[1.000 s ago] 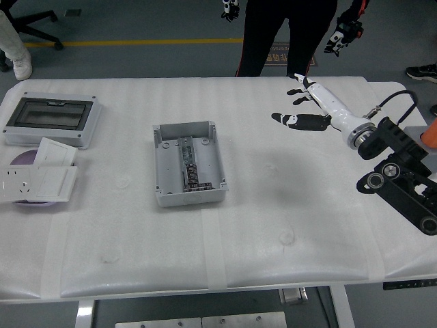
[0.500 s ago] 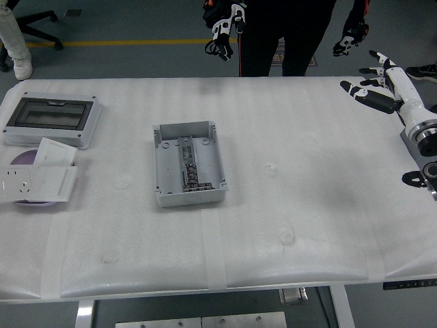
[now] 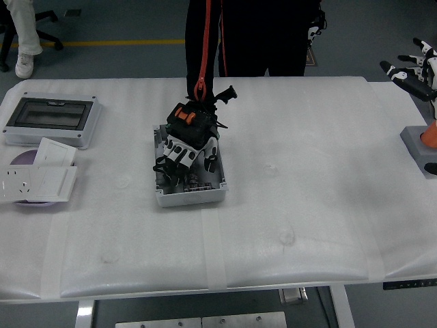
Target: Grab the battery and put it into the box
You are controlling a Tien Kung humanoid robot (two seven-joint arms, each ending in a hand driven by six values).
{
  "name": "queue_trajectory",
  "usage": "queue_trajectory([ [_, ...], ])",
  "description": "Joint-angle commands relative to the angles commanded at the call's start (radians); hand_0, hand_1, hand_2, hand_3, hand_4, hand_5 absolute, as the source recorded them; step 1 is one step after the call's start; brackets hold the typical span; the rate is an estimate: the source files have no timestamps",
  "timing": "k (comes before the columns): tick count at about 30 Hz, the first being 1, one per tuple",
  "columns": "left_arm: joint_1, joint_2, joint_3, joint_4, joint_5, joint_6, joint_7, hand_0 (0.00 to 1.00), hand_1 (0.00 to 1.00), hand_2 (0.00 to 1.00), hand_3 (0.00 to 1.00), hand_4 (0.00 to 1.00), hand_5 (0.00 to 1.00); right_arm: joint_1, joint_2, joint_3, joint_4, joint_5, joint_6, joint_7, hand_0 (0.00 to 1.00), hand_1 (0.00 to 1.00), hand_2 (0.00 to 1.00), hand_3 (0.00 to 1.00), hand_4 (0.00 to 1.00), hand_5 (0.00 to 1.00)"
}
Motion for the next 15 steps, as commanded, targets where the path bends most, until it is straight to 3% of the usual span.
queue_trajectory([
  [15,0.003,0.001,-0.004,0.0,0.003,-0.002,-0.003,0.371,0.6,0.479,0.282,0.481,0.287,-0.01,-0.014,0.008,-0.009,0.012,-0.006,0.0,0.833,0.681,0.792,0.987,0.858,0.511],
])
